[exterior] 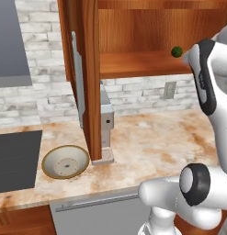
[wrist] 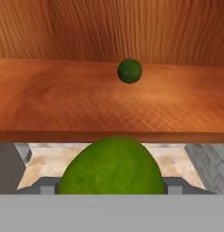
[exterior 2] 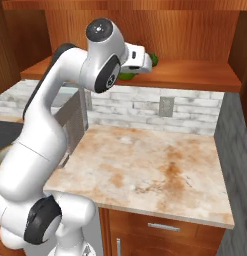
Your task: Pick the limes from the cabinet and place them in one bowl. Pick the pear from the sink and place it in the other bowl.
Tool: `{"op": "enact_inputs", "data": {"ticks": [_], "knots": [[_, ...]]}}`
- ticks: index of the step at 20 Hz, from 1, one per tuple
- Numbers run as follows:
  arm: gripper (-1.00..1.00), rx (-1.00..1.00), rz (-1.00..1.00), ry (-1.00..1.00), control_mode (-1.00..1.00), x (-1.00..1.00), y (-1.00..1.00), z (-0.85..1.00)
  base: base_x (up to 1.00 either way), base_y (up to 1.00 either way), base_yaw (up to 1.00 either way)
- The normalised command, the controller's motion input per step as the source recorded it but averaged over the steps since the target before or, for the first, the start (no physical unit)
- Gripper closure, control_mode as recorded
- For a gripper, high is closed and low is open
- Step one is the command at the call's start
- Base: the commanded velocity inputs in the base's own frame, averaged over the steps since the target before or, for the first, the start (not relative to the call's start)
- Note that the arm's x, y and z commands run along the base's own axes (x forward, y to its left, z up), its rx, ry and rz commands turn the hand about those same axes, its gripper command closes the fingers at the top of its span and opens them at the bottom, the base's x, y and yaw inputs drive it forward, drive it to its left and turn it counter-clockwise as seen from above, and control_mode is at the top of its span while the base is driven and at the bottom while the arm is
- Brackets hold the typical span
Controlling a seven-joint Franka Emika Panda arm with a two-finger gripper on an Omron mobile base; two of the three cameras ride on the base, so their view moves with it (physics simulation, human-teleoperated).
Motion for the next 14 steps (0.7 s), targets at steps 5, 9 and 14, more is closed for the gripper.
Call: {"op": "enact_inputs", "data": {"ticks": [5,9,14], "knots": [[1.00,0.00,-0.03,0.10,-1.00,-0.32,0.25,-0.19,0.00,0.00,0.00],[1.00,0.00,0.00,0.14,-1.00,-0.49,0.19,-0.14,0.00,0.00,0.00],[1.00,0.00,0.00,0.13,-1.00,-0.46,0.20,-0.31,0.00,0.00,0.00]]}}
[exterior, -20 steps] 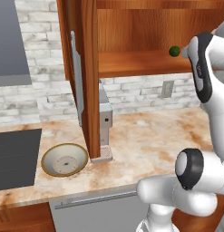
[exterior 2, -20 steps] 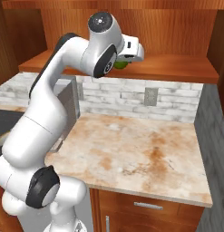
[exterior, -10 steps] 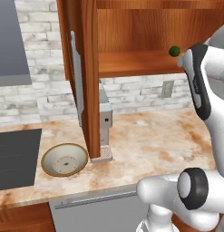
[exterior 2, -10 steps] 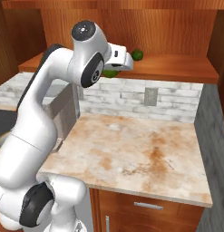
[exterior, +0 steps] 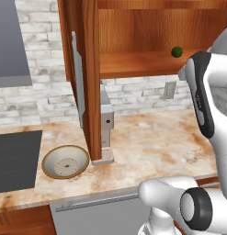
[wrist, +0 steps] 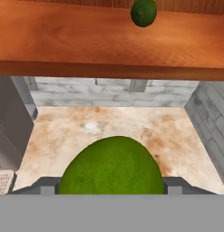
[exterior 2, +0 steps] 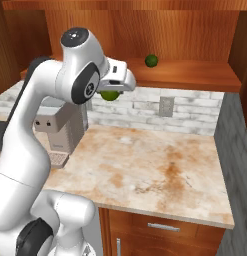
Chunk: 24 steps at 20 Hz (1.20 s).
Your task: Pick the limes from the cabinet and place them in one bowl. Pick the pear from the sink and place it in the other bowl.
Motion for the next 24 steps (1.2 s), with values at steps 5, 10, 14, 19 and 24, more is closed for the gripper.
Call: {"op": "enact_inputs", "data": {"ticks": [5,10,14,19,24], "knots": [[1.00,0.00,0.00,0.15,-1.00,-0.28,0.32,-0.48,0.00,0.00,0.00],[1.00,0.00,0.00,0.16,-1.00,-0.32,0.44,-0.37,0.00,0.00,0.00],[1.00,0.00,0.01,0.12,-1.00,-0.42,0.44,-0.34,0.00,0.00,0.00],[1.00,0.07,0.08,0.07,-1.00,-0.39,0.36,-0.14,0.00,0.00,0.00],[1.00,0.17,0.14,0.04,-1.00,-0.51,0.33,0.00,0.00,0.00,0.00]]}}
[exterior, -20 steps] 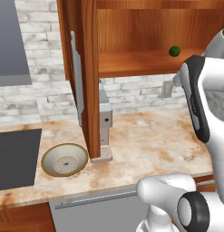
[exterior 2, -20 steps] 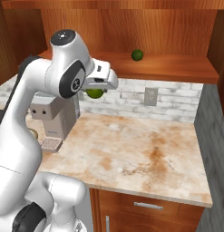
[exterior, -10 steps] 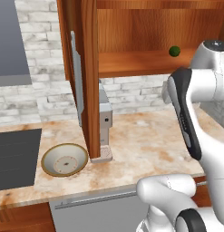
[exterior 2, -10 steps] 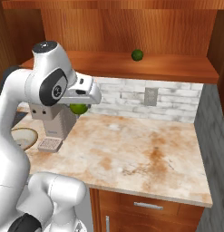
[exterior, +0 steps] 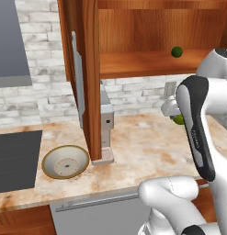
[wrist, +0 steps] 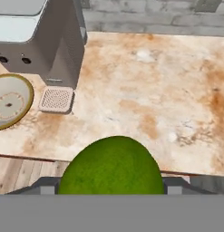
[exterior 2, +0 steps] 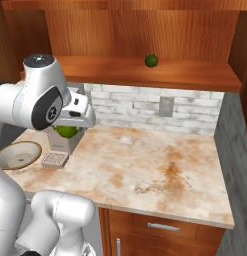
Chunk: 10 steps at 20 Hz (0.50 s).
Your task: Pick the limes from the cabinet and place them in one bowl. Pick the pear from the sink and place it in the other bowl.
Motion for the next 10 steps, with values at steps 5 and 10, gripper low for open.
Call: {"op": "enact_inputs", "data": {"ticks": [5,10], "knots": [[1.00,0.08,0.16,0.17,-1.00,-0.48,0.49,-0.07,0.00,0.00,0.00],[1.00,0.03,0.14,0.18,-1.00,-0.40,0.53,-0.34,0.00,0.00,0.00]]}}
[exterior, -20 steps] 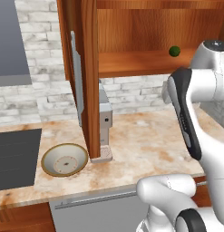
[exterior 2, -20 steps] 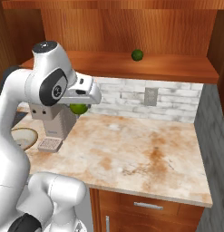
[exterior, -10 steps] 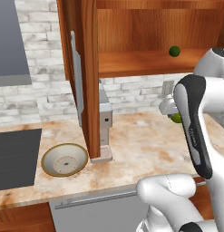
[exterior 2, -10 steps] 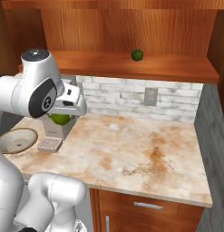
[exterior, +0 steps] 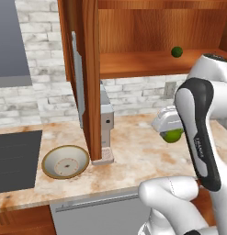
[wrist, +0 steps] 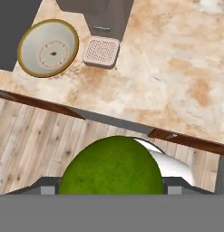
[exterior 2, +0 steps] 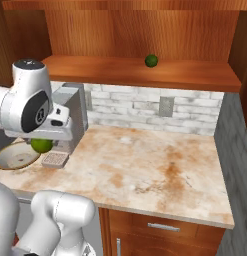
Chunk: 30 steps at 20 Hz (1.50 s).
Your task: Pick the limes from the cabinet and place them in one bowl. Pick the pear from the sink and place it in the other bowl.
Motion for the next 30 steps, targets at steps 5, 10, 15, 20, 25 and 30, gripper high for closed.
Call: {"op": "enact_inputs", "data": {"ticks": [5,10,15,20,25,30], "knots": [[1.00,0.07,0.11,0.01,-1.00,-0.15,0.49,-0.59,0.00,0.00,0.00],[1.00,0.09,0.05,0.00,-1.00,-0.01,0.46,-0.54,0.00,0.00,0.00],[1.00,0.02,0.00,-0.01,-1.00,0.03,0.47,-0.42,0.00,0.00,0.00],[1.00,0.02,0.00,-0.04,-1.00,0.22,0.39,-0.18,0.00,0.00,0.00],[1.00,0.03,0.00,-0.09,-1.00,0.25,0.41,-0.03,0.00,0.00,0.00],[1.00,0.05,0.00,-0.08,-1.00,0.38,0.40,0.00,0.00,0.00,0.00]]}}
